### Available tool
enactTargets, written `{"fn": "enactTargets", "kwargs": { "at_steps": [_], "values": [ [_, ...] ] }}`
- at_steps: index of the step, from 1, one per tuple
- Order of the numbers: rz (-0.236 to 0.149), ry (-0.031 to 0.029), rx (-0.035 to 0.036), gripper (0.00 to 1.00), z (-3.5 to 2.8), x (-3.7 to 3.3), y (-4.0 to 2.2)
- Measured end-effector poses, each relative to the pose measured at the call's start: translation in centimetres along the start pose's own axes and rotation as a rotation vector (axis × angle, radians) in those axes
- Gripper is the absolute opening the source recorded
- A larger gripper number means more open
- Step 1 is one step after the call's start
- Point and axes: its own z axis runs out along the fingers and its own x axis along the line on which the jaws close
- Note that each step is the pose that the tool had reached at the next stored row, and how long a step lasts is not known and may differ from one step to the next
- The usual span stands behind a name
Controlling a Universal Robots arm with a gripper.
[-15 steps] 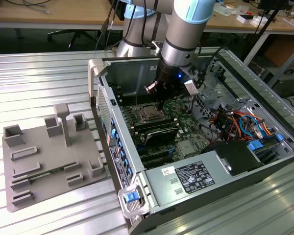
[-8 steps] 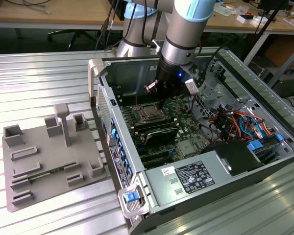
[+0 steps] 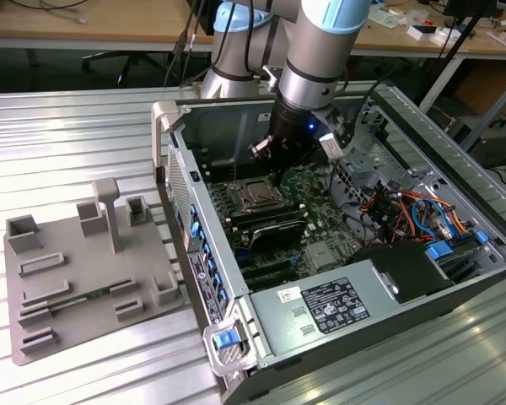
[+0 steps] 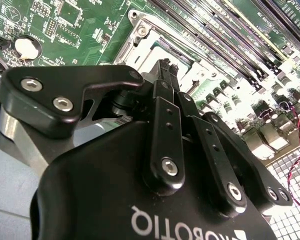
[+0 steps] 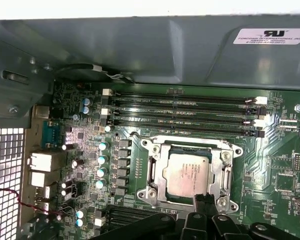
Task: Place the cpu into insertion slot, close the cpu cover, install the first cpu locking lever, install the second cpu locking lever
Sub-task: 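Install the first cpu locking lever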
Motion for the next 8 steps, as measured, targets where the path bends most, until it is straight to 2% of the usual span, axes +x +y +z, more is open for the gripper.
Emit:
{"fn": "enactTargets", "kwargs": {
  "at_steps": [8],
  "values": [
    [0.0,-0.0001,-0.0001,0.11,-0.19,0.0,0.0]
  ]
}}
